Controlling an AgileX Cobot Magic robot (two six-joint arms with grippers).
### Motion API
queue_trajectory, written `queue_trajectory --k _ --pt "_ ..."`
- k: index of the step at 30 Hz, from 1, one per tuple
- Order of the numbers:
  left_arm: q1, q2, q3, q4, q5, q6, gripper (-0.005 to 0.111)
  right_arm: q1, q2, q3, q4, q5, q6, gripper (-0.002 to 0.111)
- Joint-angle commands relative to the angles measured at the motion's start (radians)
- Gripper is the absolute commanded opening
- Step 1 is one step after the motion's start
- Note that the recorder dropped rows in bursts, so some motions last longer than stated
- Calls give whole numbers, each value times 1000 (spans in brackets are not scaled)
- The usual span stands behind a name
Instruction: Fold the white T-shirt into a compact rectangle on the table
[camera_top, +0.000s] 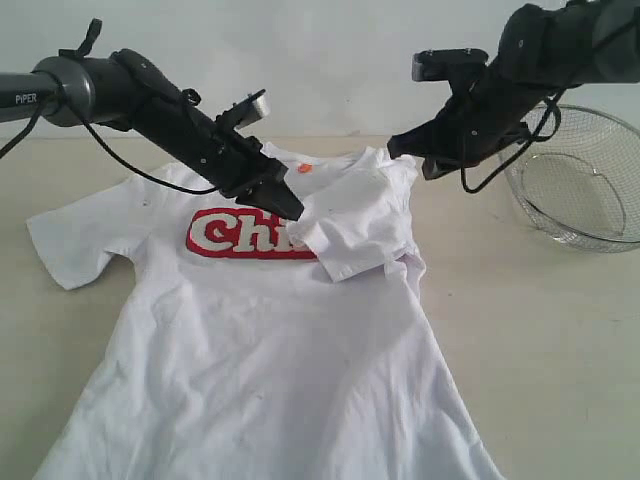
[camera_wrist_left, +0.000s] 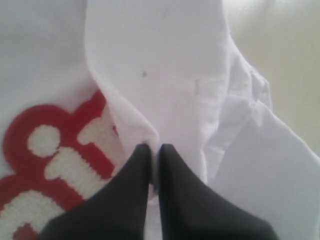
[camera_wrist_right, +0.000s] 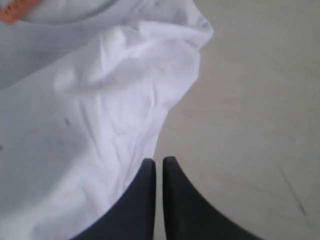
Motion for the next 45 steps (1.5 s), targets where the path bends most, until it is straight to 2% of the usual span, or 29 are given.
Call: queue_trajectory --k 1,5,9,11,14,16,17,20,22,26,35,39,45 --pt "0 -17 4 -73 35 56 9 -8 39 -120 48 13 -29 0" --pt "0 -17 4 -71 33 58 32 -13 103 -232 51 51 -29 0" --pt "0 -17 4 -30 4 58 59 -29 207 -357 93 153 -33 0" --pt "0 -17 4 -17 -2 56 64 -30 253 -420 103 194 -47 0" --pt "2 -29 4 -17 15 15 58 -30 307 -507 106 257 -47 0" --pt "2 -51 4 -17 81 0 45 -30 336 -558 106 283 -47 0" --pt "2 -63 4 -17 89 0 37 -30 350 -580 106 294 -47 0" --pt "-12 -101 7 -20 89 15 4 -30 379 -618 106 303 -47 0" --pt "-27 -126 19 -13 89 18 5 -31 389 -628 104 306 -47 0" --pt "-108 -154 108 46 89 9 5 -38 412 -632 94 315 -47 0" --pt "-217 -157 356 -50 89 95 5 -49 424 -651 92 321 -64 0" --pt "-286 -157 401 -34 89 92 5 -49 426 -651 -5 307 -39 0" --pt "-331 -157 460 -32 89 92 5 -49 457 -679 -65 280 14 0"
